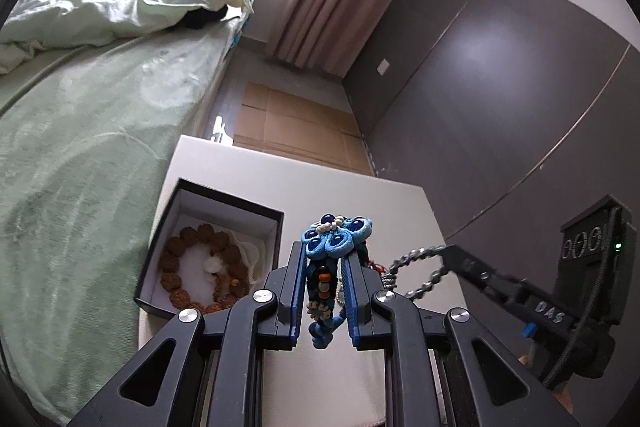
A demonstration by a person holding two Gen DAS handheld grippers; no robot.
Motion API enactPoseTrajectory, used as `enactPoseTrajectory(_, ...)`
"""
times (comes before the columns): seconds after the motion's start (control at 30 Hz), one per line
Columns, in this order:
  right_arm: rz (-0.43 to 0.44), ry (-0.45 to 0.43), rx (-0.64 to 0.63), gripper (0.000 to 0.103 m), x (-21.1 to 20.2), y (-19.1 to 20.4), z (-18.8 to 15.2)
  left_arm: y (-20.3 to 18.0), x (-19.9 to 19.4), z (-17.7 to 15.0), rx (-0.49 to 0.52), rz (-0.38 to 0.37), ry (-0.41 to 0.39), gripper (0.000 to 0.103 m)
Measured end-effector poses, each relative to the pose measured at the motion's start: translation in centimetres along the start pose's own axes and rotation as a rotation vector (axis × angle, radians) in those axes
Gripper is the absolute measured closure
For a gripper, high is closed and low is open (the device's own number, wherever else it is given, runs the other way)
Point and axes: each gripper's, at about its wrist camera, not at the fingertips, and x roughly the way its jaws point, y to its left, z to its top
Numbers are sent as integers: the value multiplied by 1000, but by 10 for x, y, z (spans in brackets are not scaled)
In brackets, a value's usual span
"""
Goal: Organize jewelry
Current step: 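Carry the blue bracelet to the box while the right gripper grasps a silver chain, then lower the blue bracelet into the black box and open the left gripper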
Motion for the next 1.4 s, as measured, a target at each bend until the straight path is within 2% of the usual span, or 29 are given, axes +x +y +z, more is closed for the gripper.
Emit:
enactPoseTrajectory(0.17, 35, -59, -24, 93, -14, 17, 10, 6, -11, 3, -15, -3, -29, 85)
enactPoseTrajectory(0.47, 71, -111, -54, 93, -22, 45, 29, 32, -21, 10, -77, 16, -62, 85)
enactPoseTrajectory(0.73, 75, -134, -120, 93, -28, 82, 45, 56, -19, 12, -131, 39, -39, 85)
enactPoseTrajectory(0.83, 75, -136, -153, 93, -30, 96, 49, 62, -18, 14, -143, 53, -30, 77)
enactPoseTrajectory(0.87, 76, -134, -166, 93, -29, 103, 50, 65, -18, 15, -154, 50, -28, 67)
enactPoseTrajectory(0.9, 77, -132, -174, 93, -29, 105, 50, 68, -19, 15, -168, 47, -34, 51)
enactPoseTrajectory(0.97, 82, -125, -191, 93, -26, 114, 51, 74, -24, 15, -185, 42, -59, 40)
enactPoseTrajectory(1.2, 103, -65, -234, 93, 2, 135, 41, 92, -40, 15, -237, 83, -113, 40)
enactPoseTrajectory(1.4, 134, 26, -226, 93, 38, 133, 29, 105, -48, 15, -276, 118, -140, 40)
